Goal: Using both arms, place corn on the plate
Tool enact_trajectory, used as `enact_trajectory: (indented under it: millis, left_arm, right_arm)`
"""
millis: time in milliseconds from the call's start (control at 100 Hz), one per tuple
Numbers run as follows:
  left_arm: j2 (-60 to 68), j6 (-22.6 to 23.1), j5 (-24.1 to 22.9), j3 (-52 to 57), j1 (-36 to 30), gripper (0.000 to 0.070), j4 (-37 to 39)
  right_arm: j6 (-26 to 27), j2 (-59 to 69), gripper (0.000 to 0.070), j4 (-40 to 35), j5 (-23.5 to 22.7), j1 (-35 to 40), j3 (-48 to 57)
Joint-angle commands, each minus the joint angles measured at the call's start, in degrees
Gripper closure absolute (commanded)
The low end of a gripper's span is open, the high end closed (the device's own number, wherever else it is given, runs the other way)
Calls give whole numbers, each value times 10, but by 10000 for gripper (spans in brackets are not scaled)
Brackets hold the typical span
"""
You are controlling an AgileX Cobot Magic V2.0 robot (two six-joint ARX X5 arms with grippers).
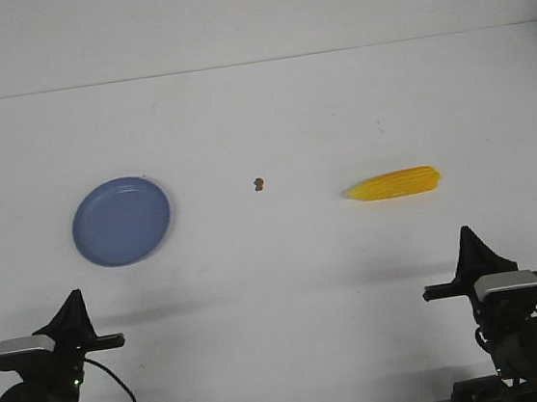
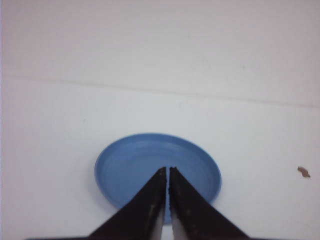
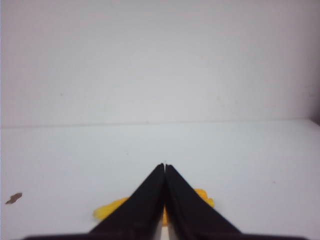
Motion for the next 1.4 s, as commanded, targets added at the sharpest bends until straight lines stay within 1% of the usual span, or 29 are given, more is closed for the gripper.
enact_trajectory:
  millis: [0,220,440,500,610,1040,1090,1140,1170,1180,1190,1220,1260,1280,1320,1390]
  left_arm:
    - [29,1,-1,50,1,688,-18]
    - [148,2,-1,195,1,688,-128]
    - [264,3,-1,299,1,688,-249]
    - [285,6,-1,311,1,688,-265]
    - [307,21,-1,313,1,688,-270]
    - [313,20,-1,313,1,683,-269]
    - [313,18,-1,313,1,680,-269]
    - [313,17,-1,313,1,654,-269]
    - [313,16,-1,313,1,610,-269]
    - [313,16,-1,313,1,583,-269]
    - [313,16,-1,313,1,574,-269]
    - [313,16,-1,313,1,508,-269]
    - [313,16,-1,313,1,443,-270]
    - [313,16,-1,313,1,426,-270]
    - [313,16,-1,313,1,394,-272]
    - [313,16,-1,313,1,390,-274]
  right_arm:
    - [2,31,699,-29,2,0,40]
    - [2,169,699,-175,2,0,165]
    - [2,286,699,-260,-3,0,241]
    - [2,304,699,-262,-4,0,245]
    - [2,325,699,-263,-4,0,246]
    - [2,317,696,-263,-4,0,246]
    - [3,317,659,-263,-4,0,246]
    - [4,317,564,-263,-4,0,246]
    - [4,317,491,-263,-4,0,246]
    - [4,317,465,-263,-4,0,246]
    - [4,317,439,-263,-4,0,246]
    - [4,317,367,-263,-4,0,246]
    - [5,317,294,-263,-4,0,246]
    - [5,317,276,-263,-4,0,246]
    - [7,317,272,-263,-3,0,246]
    - [7,317,272,-263,-3,0,246]
